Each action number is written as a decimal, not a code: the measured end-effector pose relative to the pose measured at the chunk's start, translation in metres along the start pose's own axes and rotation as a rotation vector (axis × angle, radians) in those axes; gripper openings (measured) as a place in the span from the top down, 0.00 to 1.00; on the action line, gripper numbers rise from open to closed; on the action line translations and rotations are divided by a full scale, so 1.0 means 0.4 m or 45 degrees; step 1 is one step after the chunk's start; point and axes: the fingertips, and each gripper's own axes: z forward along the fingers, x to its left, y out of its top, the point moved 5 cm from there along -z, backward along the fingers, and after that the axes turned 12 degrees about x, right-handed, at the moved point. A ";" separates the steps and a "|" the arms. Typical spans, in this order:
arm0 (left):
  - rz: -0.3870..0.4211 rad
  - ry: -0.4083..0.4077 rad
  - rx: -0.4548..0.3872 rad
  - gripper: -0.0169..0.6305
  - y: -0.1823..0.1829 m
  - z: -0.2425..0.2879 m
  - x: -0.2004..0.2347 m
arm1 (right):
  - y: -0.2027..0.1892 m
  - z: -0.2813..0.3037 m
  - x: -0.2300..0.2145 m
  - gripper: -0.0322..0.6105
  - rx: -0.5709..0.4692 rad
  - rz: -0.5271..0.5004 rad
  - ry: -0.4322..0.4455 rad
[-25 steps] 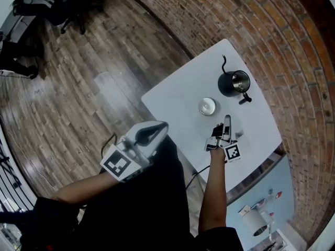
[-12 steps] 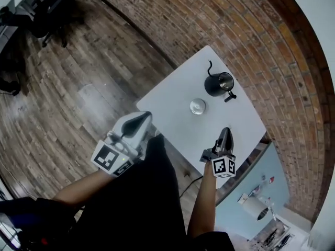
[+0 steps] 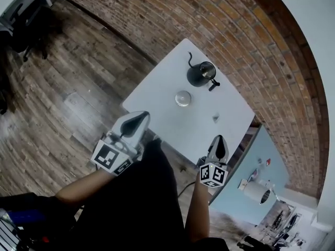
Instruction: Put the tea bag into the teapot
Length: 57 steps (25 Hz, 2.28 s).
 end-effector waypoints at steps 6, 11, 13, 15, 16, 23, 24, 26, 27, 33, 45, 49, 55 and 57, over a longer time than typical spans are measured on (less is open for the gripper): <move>0.022 -0.077 0.048 0.98 -0.018 0.077 -0.071 | -0.026 -0.010 -0.081 0.93 0.017 0.078 -0.087; 0.066 -0.113 0.073 0.98 -0.020 0.159 -0.127 | -0.062 0.006 -0.160 0.94 0.059 0.107 -0.199; 0.081 -0.134 0.091 0.98 -0.029 0.192 -0.151 | -0.076 0.024 -0.185 0.93 0.075 0.120 -0.202; 0.095 -0.152 0.112 0.98 -0.037 0.223 -0.171 | -0.085 0.044 -0.204 0.90 0.077 0.127 -0.202; 0.104 -0.155 0.120 0.98 -0.040 0.237 -0.179 | -0.091 0.057 -0.215 0.88 0.081 0.133 -0.197; 0.158 -0.101 0.168 0.98 -0.046 0.318 -0.197 | -0.164 0.178 -0.282 0.83 0.178 0.179 -0.132; 0.165 -0.090 0.176 0.98 -0.046 0.327 -0.198 | -0.174 0.195 -0.289 0.83 0.192 0.182 -0.122; 0.183 -0.069 0.191 0.98 -0.047 0.345 -0.201 | -0.191 0.234 -0.297 0.83 0.220 0.176 -0.093; 0.195 -0.062 0.200 0.98 -0.049 0.355 -0.202 | -0.200 0.252 -0.299 0.83 0.235 0.169 -0.076; 0.205 -0.025 0.236 0.98 -0.052 0.408 -0.203 | -0.242 0.336 -0.291 0.79 0.329 0.036 -0.005; 0.194 0.046 0.231 0.98 -0.056 0.452 -0.205 | -0.324 0.421 -0.331 0.78 0.475 0.033 0.005; 0.112 0.043 0.224 0.98 -0.058 0.466 -0.186 | -0.356 0.447 -0.331 0.77 0.498 0.041 0.036; 0.176 0.078 0.226 0.98 -0.054 0.475 -0.185 | -0.386 0.474 -0.333 0.77 0.556 -0.001 0.035; 0.175 0.093 0.240 0.98 -0.056 0.479 -0.186 | -0.395 0.484 -0.333 0.77 0.574 -0.003 0.039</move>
